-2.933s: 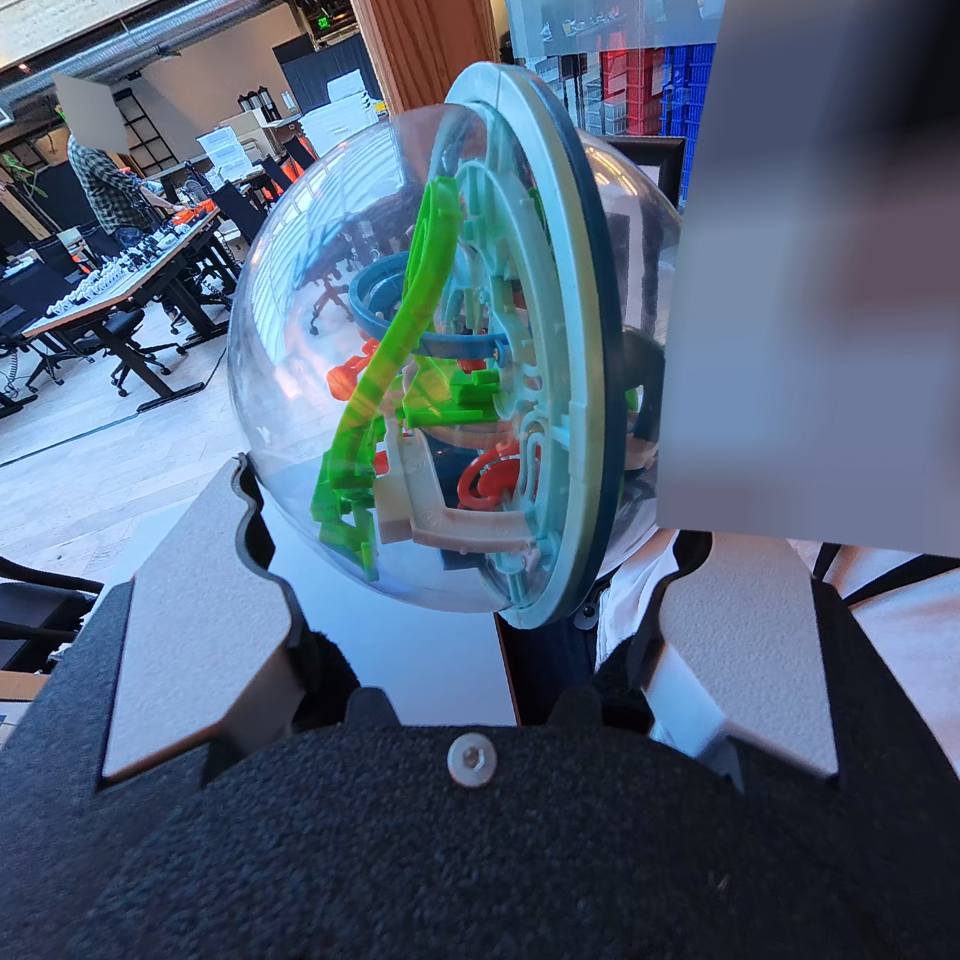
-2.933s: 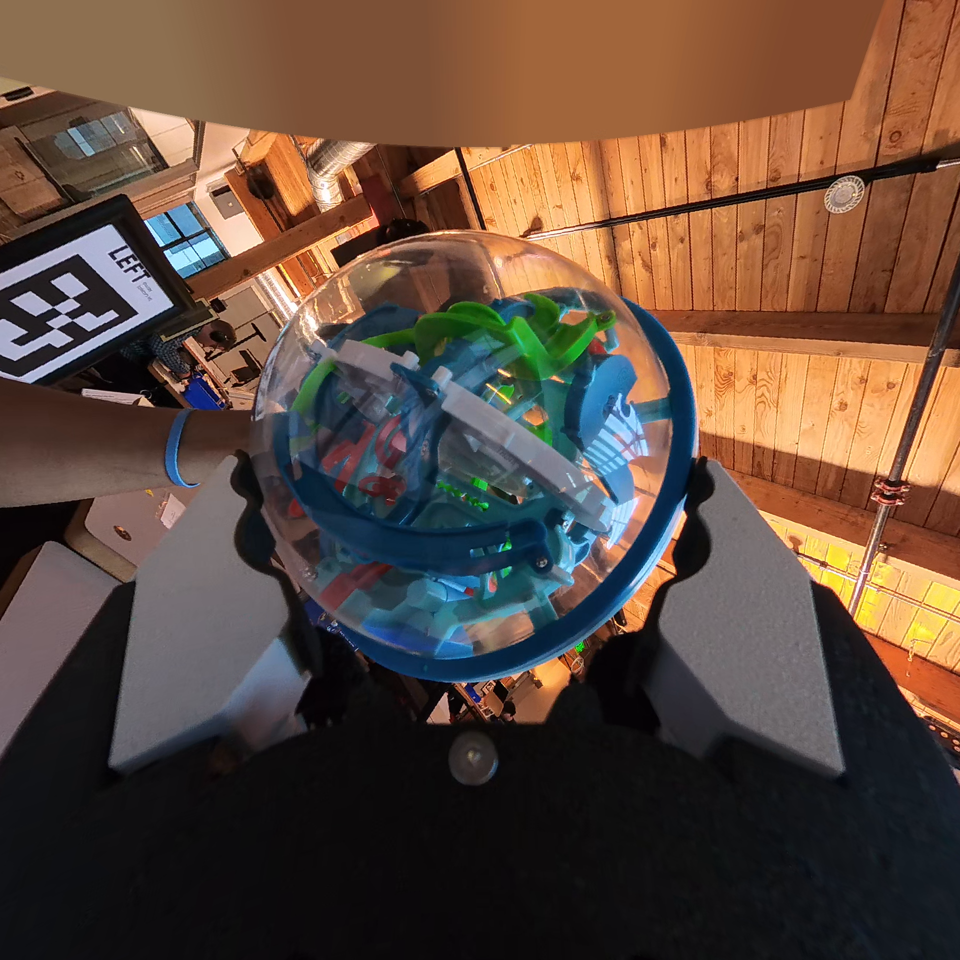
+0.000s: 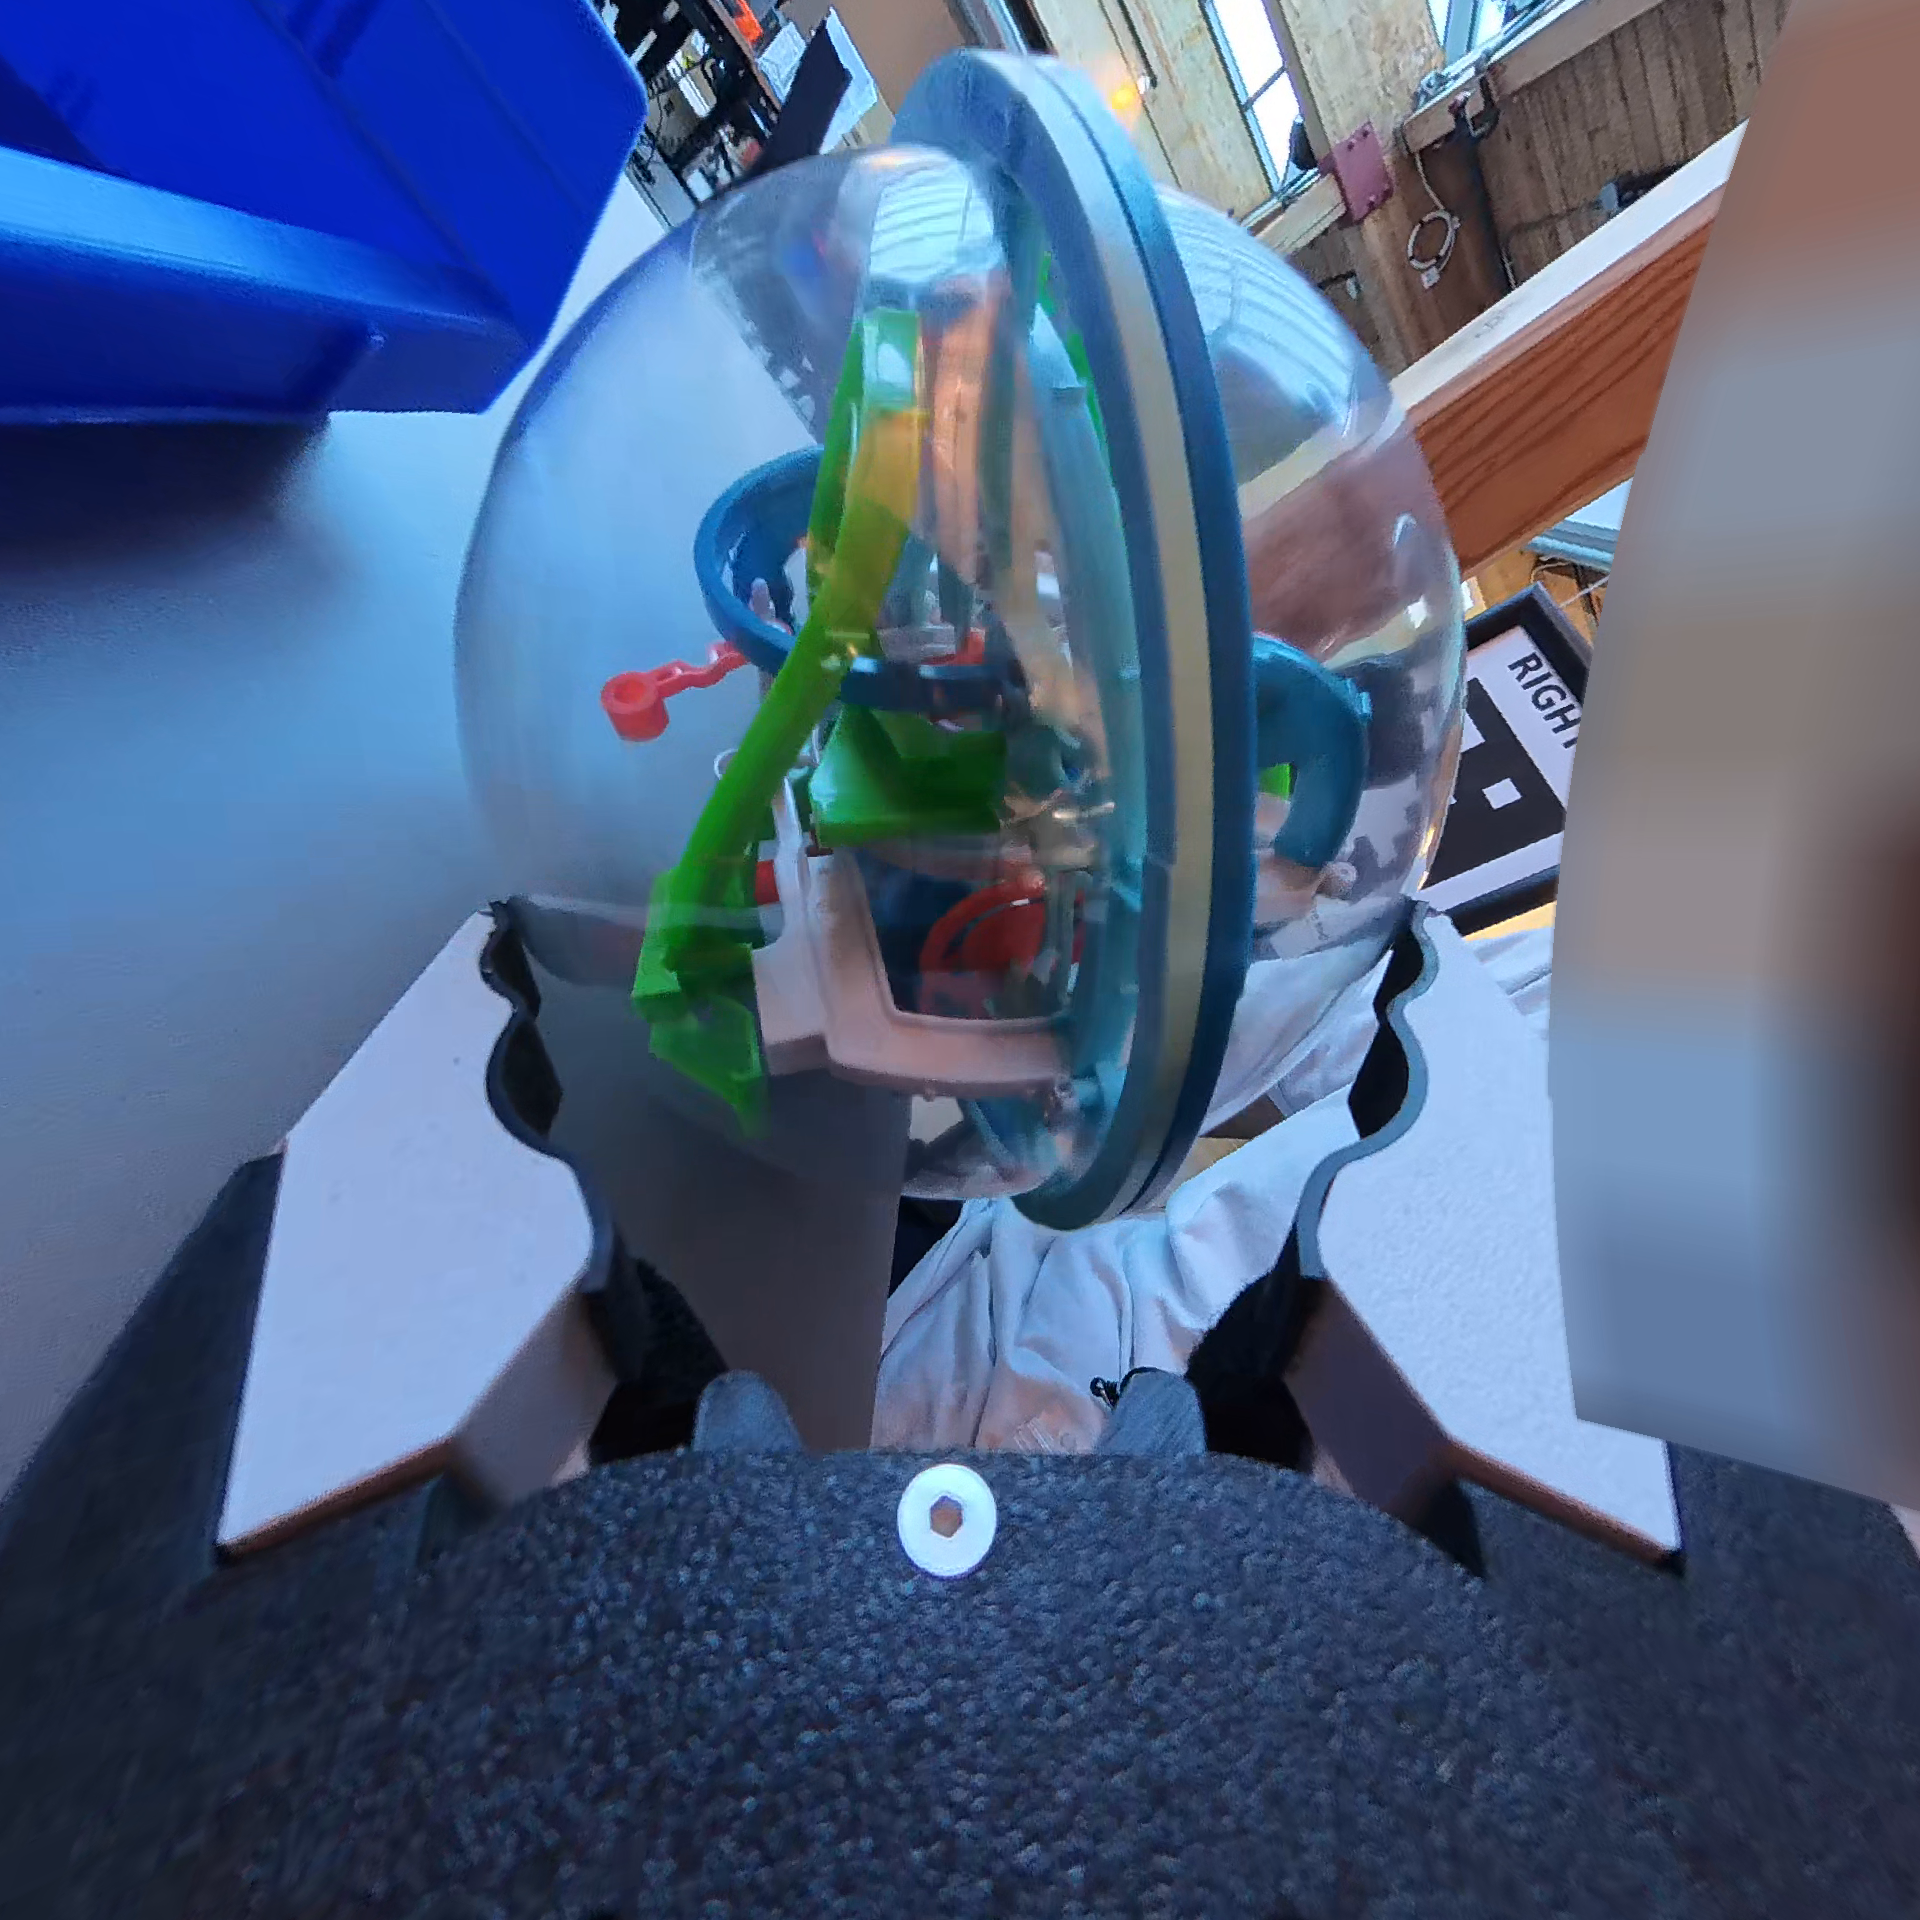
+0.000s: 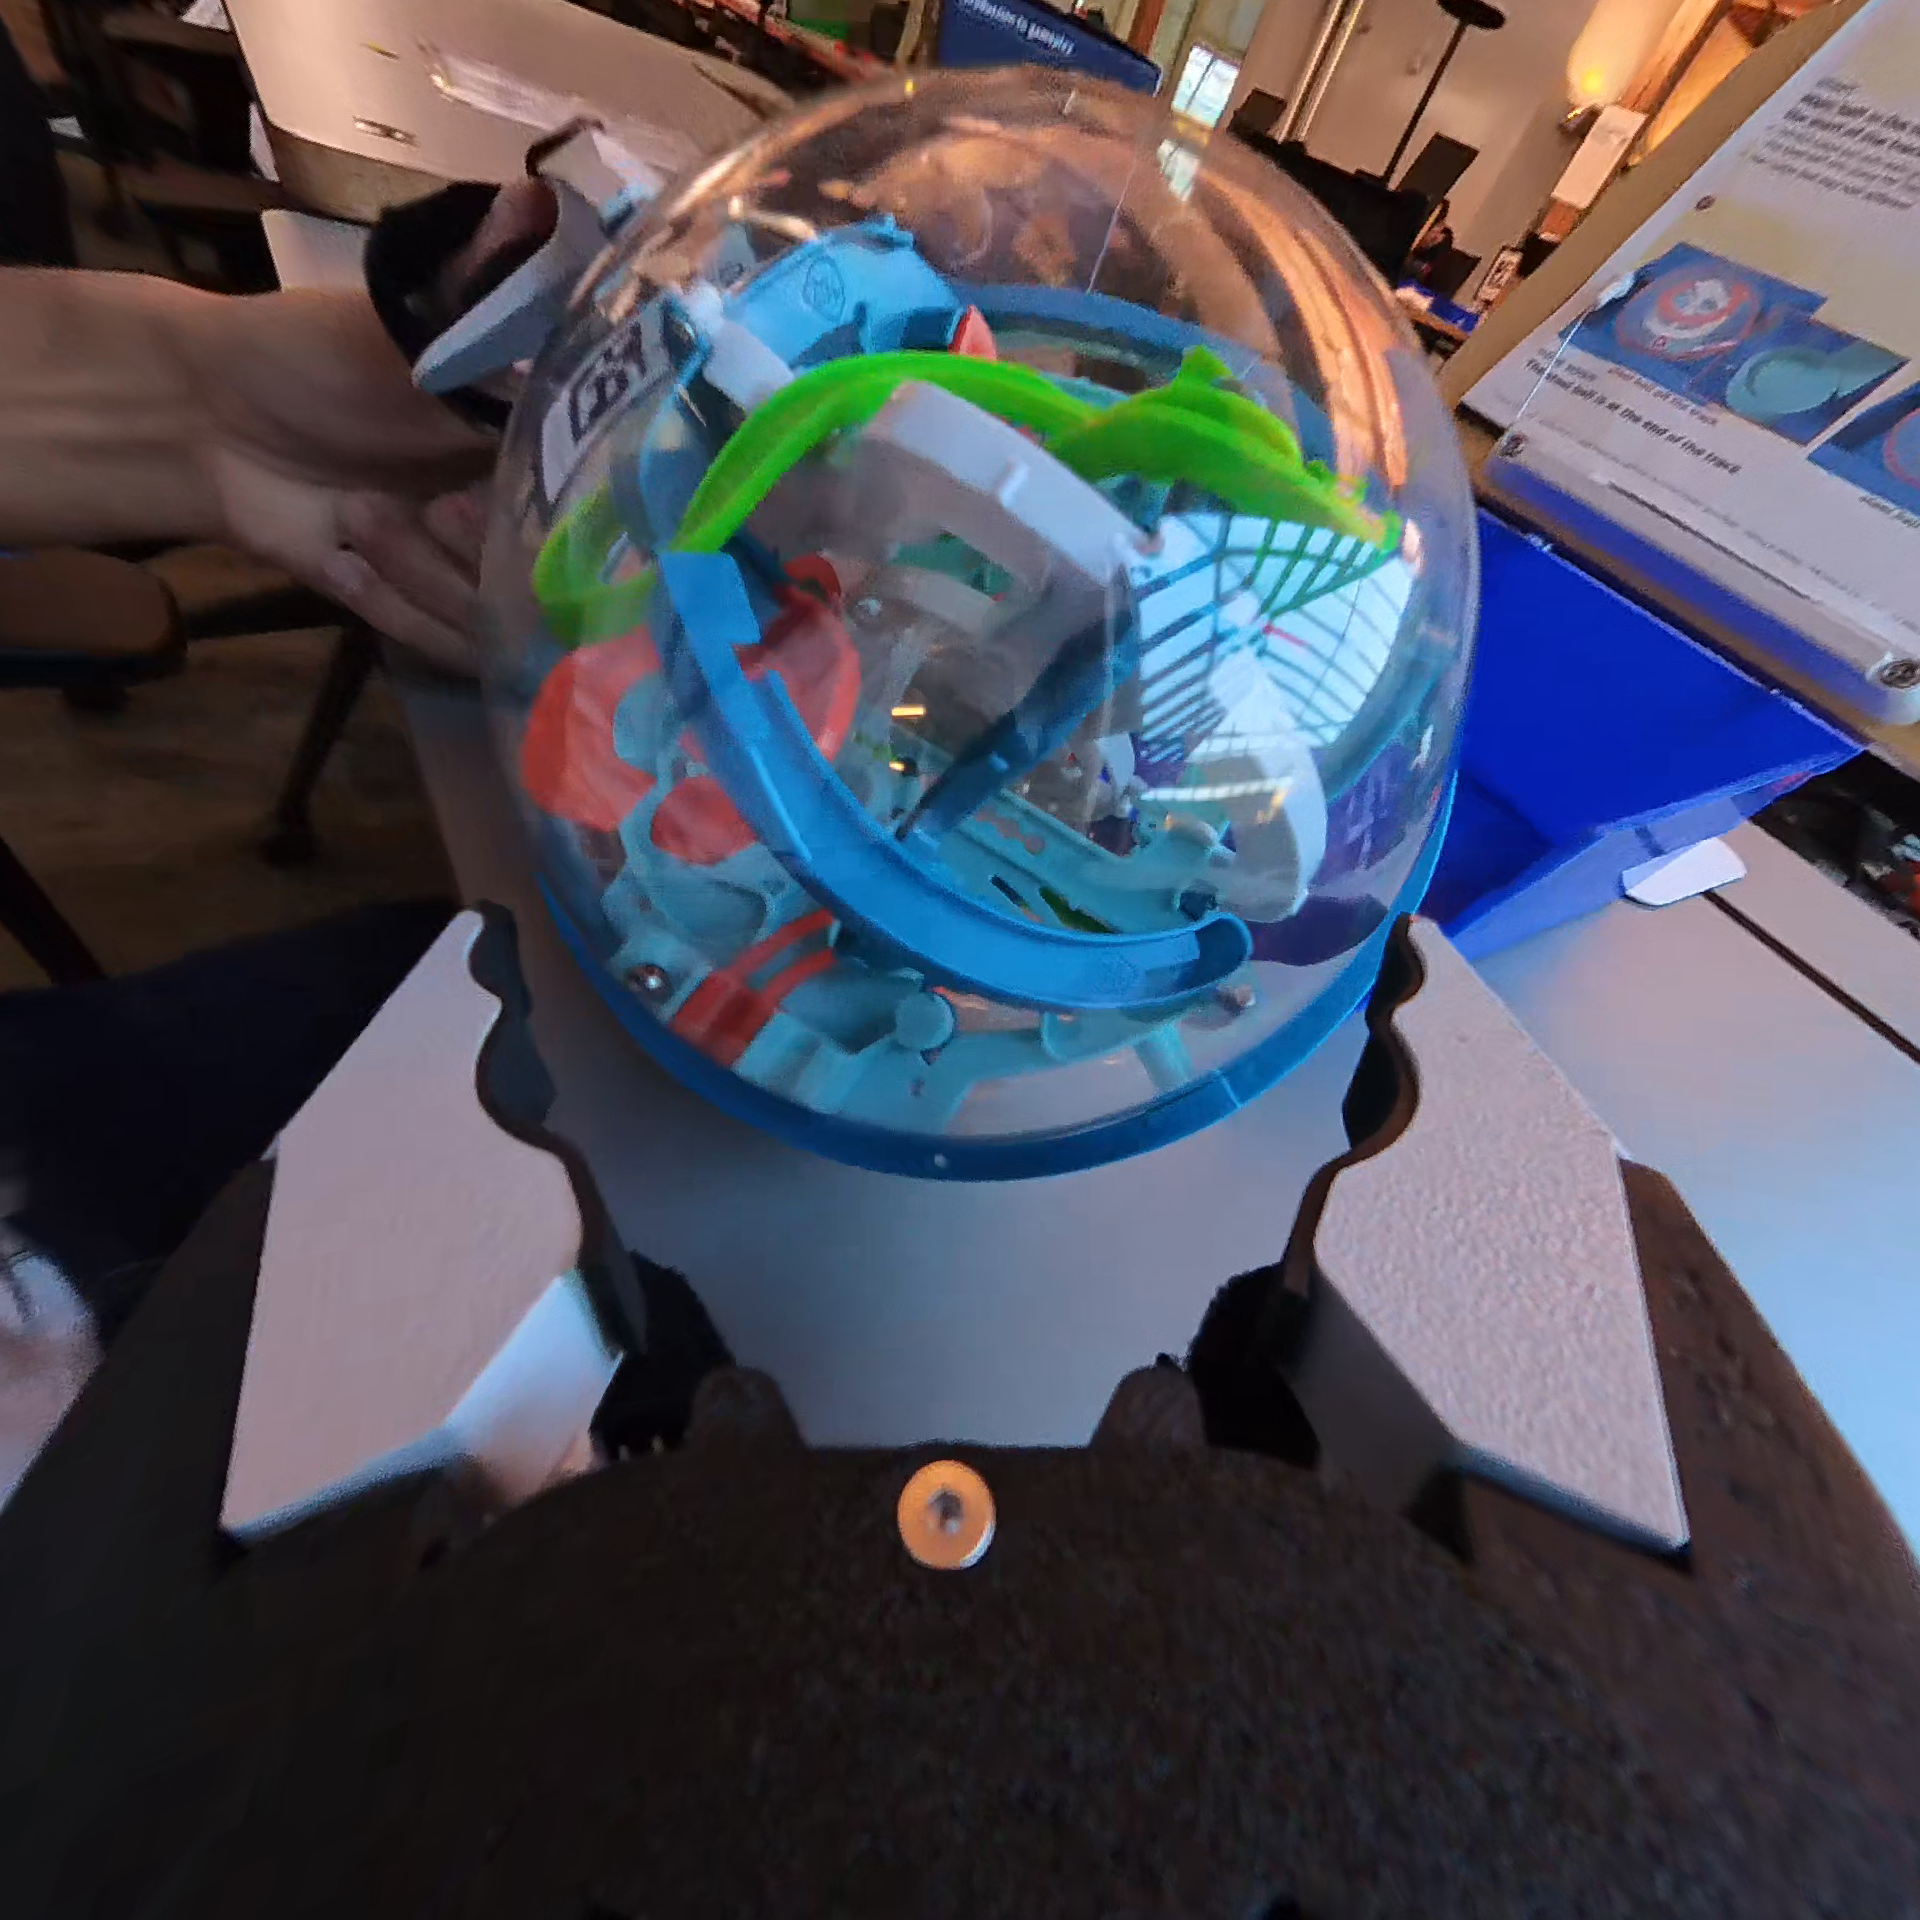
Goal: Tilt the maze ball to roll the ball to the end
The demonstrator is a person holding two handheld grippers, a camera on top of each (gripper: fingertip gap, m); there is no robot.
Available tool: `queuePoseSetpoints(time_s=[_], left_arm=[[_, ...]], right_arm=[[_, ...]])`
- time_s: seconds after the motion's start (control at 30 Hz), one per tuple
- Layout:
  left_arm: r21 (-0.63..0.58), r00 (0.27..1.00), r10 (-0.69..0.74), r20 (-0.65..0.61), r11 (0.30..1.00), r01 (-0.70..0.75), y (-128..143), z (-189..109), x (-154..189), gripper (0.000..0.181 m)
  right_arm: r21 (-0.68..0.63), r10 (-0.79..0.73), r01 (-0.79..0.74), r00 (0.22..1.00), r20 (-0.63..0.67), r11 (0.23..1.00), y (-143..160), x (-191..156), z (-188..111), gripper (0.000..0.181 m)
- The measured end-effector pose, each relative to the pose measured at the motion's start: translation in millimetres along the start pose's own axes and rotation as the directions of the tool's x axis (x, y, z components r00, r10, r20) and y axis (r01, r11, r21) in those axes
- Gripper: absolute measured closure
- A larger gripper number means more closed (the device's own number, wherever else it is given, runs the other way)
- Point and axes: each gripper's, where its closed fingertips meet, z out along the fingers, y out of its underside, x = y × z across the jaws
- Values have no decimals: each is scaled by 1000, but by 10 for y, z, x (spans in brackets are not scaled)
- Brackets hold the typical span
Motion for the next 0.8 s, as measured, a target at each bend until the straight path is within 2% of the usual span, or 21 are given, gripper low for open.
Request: queuePoseSetpoints(time_s=[0.27,0.8], left_arm=[[-52,997,65,37,997,-63,88,66,0,29],[-46,998,55,40,998,-53,68,39,1,31]], right_arm=[[21,30,-29,999,-27,999,40,70,20,30],[17,60,-60,998,-23,998,43,75,45,29]])
